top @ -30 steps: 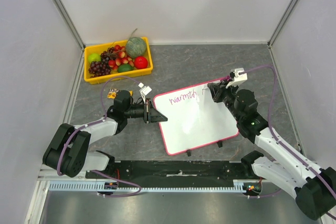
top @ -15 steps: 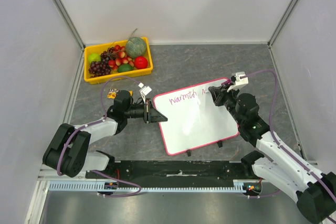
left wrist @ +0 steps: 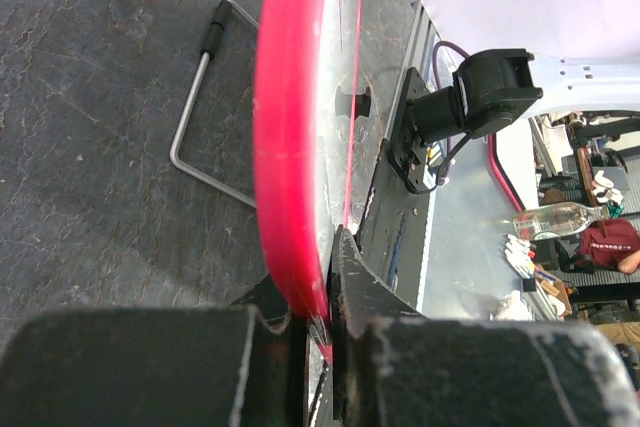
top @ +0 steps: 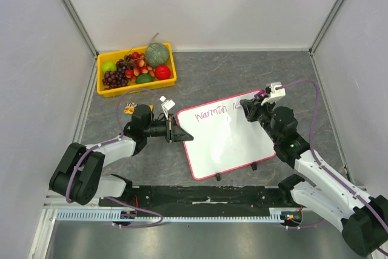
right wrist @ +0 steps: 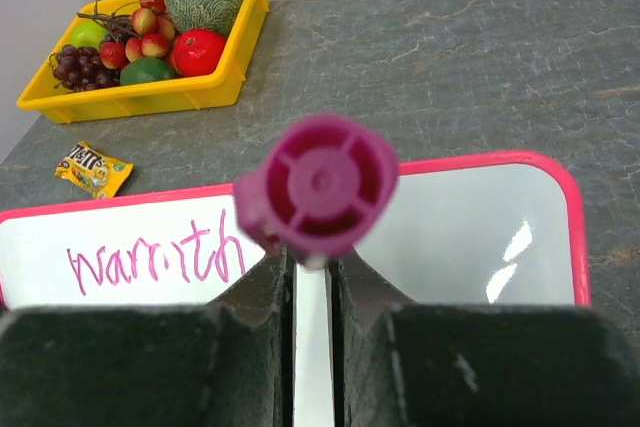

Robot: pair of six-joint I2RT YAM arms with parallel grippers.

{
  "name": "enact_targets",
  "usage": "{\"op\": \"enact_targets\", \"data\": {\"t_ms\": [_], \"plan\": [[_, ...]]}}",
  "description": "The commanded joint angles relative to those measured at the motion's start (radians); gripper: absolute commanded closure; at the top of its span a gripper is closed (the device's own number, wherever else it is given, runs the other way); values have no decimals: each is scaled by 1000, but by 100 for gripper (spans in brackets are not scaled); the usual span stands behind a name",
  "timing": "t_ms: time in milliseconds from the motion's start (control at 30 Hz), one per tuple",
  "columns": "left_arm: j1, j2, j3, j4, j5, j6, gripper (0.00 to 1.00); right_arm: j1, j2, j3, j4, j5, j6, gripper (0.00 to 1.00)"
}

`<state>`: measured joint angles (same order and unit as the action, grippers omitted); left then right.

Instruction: Write a sentence on the whiteboard

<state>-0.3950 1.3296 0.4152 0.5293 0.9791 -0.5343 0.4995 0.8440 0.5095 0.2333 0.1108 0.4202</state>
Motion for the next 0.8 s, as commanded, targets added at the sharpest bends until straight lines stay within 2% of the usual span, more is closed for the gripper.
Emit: {"op": "enact_targets", "data": {"t_ms": [0,767], "plan": [[-21,5,-30,-23,-56,214,98,-6,41,32,-9,39,-8,100],[-21,10,-27,-23,-49,214,98,-7,67,63,47,36,14,100]]}}
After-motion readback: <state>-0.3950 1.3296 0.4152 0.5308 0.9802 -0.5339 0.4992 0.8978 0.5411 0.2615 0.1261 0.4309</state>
